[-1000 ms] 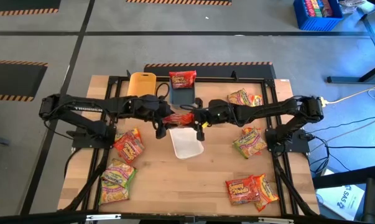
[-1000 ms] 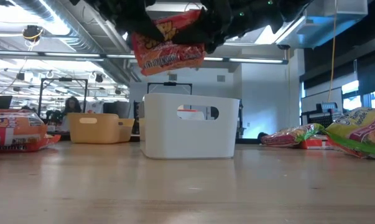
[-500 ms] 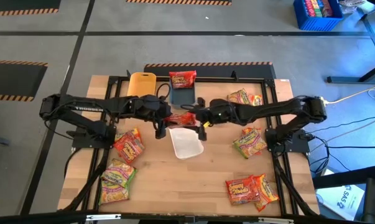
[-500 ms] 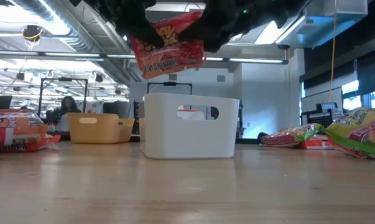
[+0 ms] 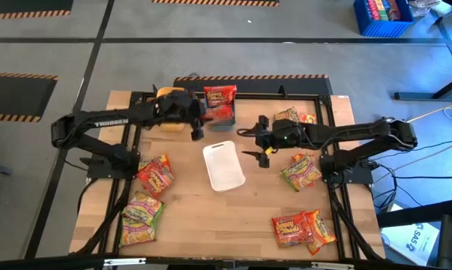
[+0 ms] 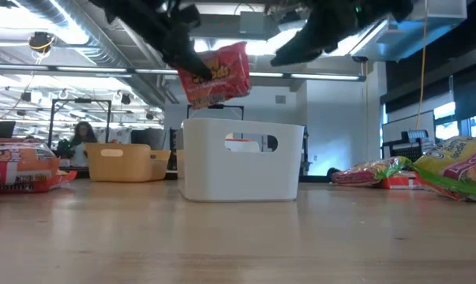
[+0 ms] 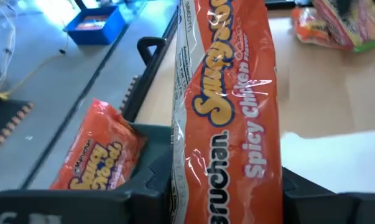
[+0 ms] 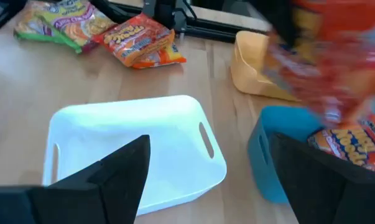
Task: Sort Maruchan noodles
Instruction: Put the middle red noodle pack into the blue bin
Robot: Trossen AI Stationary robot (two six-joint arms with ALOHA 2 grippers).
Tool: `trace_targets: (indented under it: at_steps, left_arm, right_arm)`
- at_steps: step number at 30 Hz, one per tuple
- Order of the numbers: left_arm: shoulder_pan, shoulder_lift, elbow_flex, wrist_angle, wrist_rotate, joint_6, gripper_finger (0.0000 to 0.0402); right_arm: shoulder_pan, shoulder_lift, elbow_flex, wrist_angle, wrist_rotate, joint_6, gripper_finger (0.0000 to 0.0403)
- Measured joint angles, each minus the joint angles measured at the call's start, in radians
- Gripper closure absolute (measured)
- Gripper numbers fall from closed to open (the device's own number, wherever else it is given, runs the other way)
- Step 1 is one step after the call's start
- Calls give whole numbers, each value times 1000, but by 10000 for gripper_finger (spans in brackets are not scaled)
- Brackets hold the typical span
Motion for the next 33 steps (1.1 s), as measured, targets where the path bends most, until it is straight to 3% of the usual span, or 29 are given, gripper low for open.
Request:
trace_targets:
  at_steps: [8, 14, 24, 33]
  left_arm:
    - [183, 204, 239, -130, 150, 104, 276]
    - [264, 377, 397, -237, 208, 161, 276]
    - [339, 549, 431, -234, 270, 217, 276]
    - [347, 617, 431, -230, 270, 284, 276]
  right_arm:
    - [0, 1, -175, 242, 1, 4, 91]
    - [0, 1, -224, 256, -1, 20, 91]
    - [0, 1, -264, 259, -2, 79, 91]
    - [0, 1, -264, 293, -45, 87, 91]
